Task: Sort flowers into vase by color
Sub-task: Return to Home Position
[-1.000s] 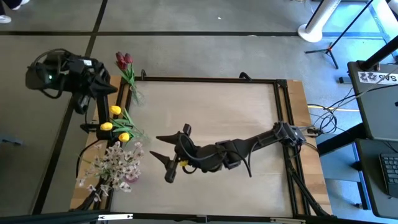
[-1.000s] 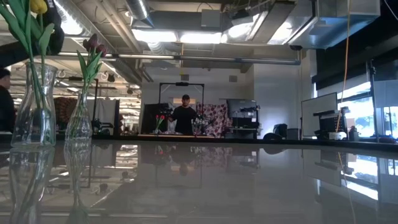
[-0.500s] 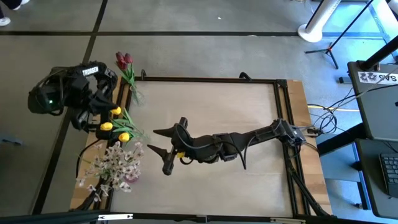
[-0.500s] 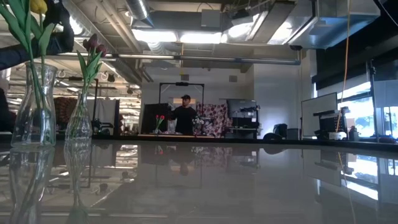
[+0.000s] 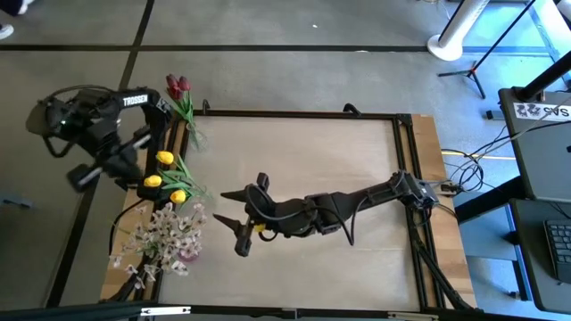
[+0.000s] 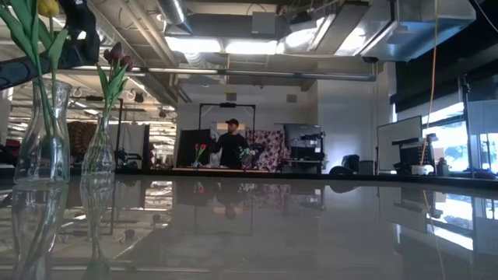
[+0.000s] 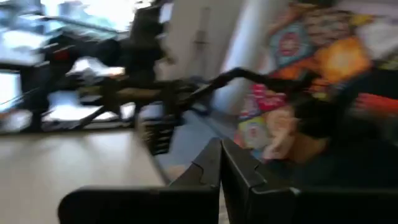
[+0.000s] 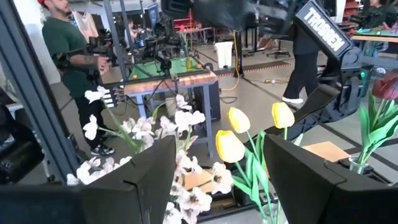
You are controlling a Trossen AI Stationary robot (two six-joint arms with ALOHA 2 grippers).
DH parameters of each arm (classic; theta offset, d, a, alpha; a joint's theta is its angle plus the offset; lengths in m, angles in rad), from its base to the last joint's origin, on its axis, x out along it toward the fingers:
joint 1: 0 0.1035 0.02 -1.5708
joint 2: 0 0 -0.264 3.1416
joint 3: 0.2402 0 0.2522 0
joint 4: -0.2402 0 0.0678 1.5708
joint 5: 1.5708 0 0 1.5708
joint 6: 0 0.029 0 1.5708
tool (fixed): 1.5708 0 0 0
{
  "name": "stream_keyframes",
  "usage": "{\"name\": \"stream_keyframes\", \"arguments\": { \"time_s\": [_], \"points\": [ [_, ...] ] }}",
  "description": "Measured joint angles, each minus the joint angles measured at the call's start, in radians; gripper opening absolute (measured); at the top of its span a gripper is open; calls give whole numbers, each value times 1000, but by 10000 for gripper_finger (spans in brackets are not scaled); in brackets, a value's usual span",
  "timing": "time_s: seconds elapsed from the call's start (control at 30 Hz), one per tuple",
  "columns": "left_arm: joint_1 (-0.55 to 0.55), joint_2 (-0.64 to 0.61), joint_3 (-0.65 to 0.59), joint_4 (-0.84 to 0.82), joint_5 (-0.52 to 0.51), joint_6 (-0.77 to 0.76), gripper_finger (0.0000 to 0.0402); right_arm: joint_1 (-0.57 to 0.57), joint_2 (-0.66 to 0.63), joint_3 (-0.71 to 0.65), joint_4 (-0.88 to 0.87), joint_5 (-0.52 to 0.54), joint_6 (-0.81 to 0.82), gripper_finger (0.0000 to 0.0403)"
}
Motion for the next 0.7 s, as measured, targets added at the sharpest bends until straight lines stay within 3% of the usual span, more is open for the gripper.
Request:
{"name": "stream_keyframes", "arguments": {
  "time_s": [0.1,0.3,0.5,0.7],
  "points": [
    [-41,0,-14,192,66,168,0,0,0,0,0,0,0,241],
    [-49,3,-81,504,324,452,0,-2,0,0,0,-2,5,241],
    [-27,1,-112,617,660,494,0,5,0,0,-12,-10,57,241],
    [27,3,-204,741,751,462,0,4,0,0,-14,-17,81,241]
  ]
}}
